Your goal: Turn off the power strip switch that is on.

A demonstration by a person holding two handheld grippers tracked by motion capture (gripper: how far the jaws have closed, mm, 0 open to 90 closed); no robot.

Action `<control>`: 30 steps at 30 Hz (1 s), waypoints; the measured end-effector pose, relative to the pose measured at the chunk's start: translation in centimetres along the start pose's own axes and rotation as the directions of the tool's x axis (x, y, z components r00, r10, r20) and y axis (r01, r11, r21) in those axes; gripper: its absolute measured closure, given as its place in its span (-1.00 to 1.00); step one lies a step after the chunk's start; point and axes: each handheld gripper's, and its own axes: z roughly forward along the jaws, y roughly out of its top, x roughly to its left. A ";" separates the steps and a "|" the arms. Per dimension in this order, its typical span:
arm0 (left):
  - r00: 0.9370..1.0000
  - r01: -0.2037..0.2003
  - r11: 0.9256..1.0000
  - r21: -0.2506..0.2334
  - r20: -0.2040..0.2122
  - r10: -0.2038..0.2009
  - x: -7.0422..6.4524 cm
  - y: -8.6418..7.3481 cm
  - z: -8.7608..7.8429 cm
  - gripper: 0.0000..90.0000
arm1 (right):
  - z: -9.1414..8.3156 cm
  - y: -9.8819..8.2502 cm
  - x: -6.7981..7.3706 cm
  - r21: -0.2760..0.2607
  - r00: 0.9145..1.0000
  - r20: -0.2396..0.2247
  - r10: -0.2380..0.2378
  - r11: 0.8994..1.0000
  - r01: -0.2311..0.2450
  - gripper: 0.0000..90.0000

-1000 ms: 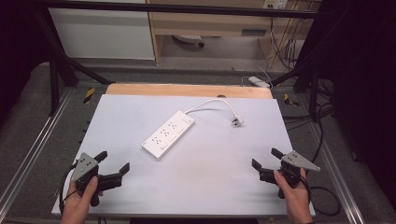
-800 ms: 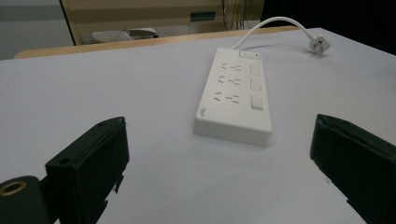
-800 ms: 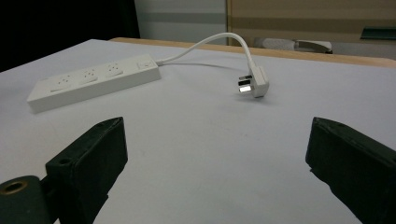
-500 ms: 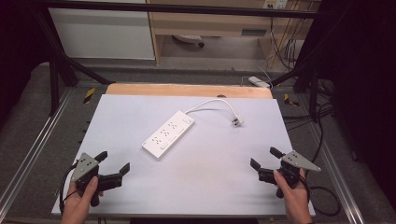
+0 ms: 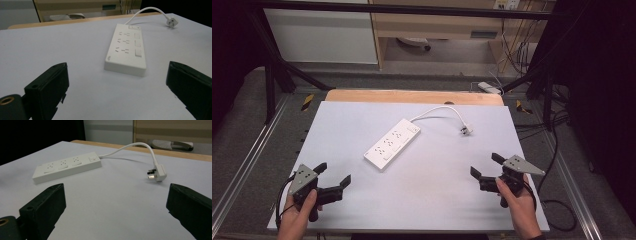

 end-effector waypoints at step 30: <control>1.000 0.013 1.000 0.009 -0.002 -0.013 0.1 -0.1 0.0 -0.90 | 4.1 5.5 3.4 0.043 0.996 -0.082 -0.020 0.999 0.024 -0.92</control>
